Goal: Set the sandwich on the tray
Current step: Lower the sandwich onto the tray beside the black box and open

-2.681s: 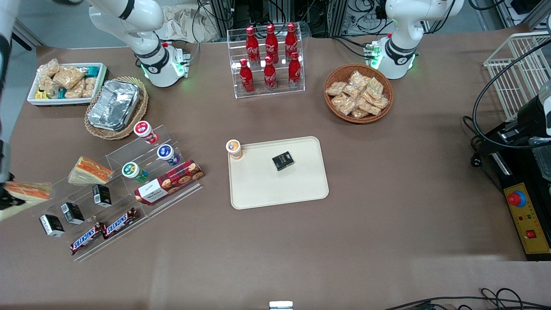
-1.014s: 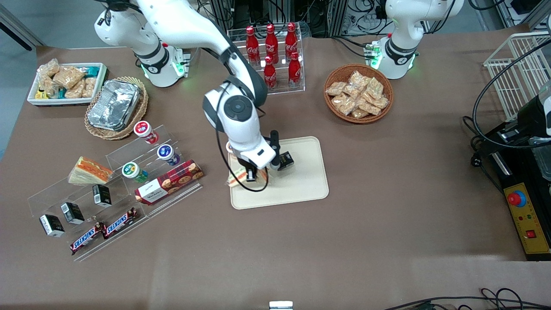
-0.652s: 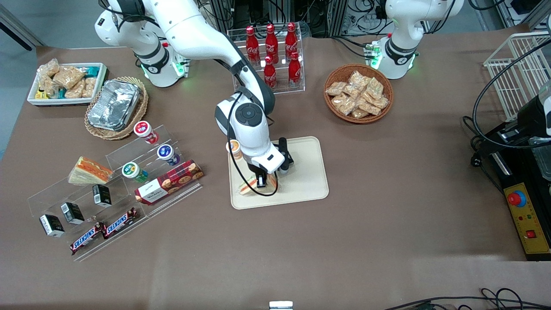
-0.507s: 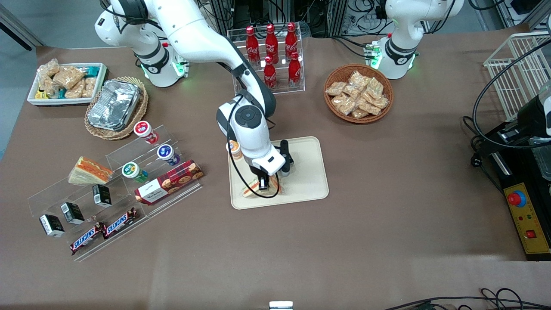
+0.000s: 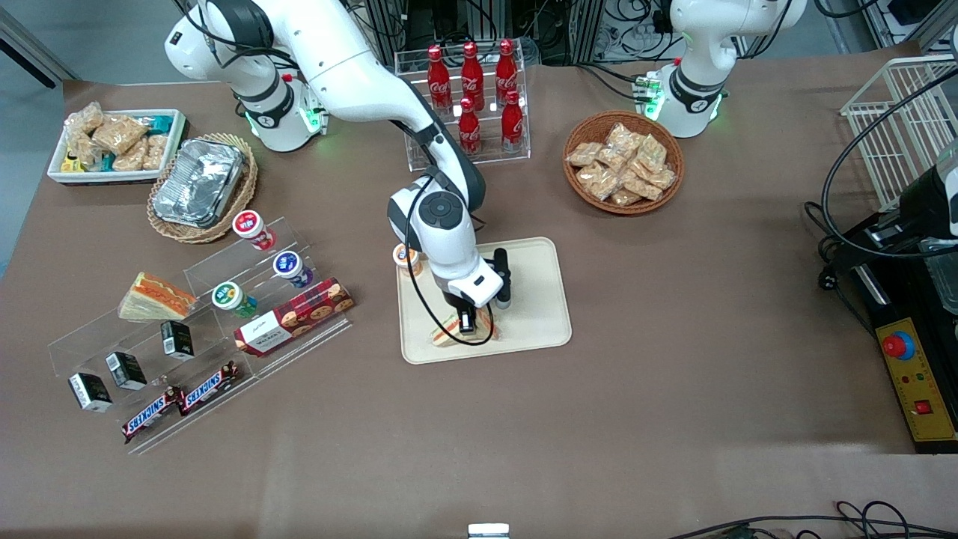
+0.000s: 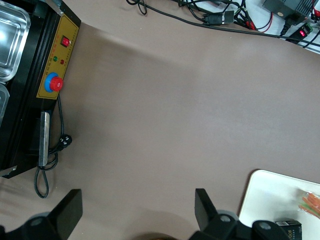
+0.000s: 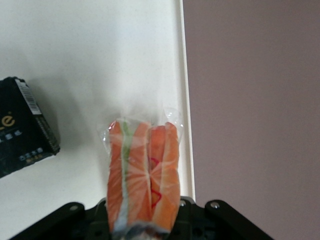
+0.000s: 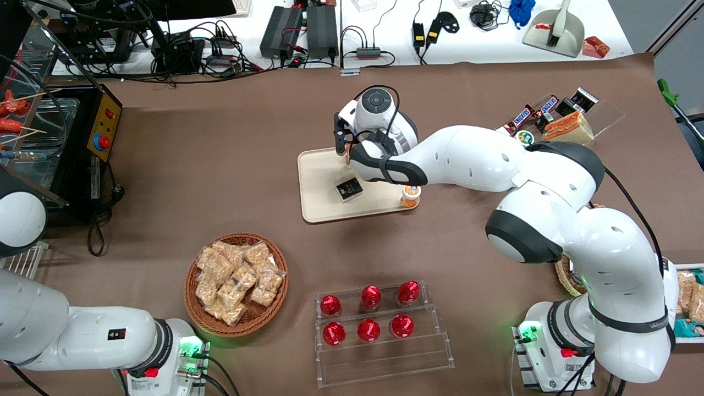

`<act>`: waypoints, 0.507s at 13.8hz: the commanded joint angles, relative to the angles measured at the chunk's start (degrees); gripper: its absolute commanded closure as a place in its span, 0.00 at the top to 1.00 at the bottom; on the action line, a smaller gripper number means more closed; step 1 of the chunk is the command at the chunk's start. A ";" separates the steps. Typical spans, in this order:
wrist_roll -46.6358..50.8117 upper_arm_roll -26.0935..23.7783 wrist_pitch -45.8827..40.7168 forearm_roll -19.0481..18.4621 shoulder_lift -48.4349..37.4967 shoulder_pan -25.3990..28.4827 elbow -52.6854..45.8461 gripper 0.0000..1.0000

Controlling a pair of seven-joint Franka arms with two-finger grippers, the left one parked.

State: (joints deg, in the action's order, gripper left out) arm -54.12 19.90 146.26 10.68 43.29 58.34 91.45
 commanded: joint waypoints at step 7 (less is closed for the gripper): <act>2.26 0.41 1.74 1.97 1.18 0.38 -1.45 1.00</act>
State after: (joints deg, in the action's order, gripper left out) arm -52.23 19.88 147.03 11.14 43.32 58.34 91.26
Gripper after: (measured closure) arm 0.233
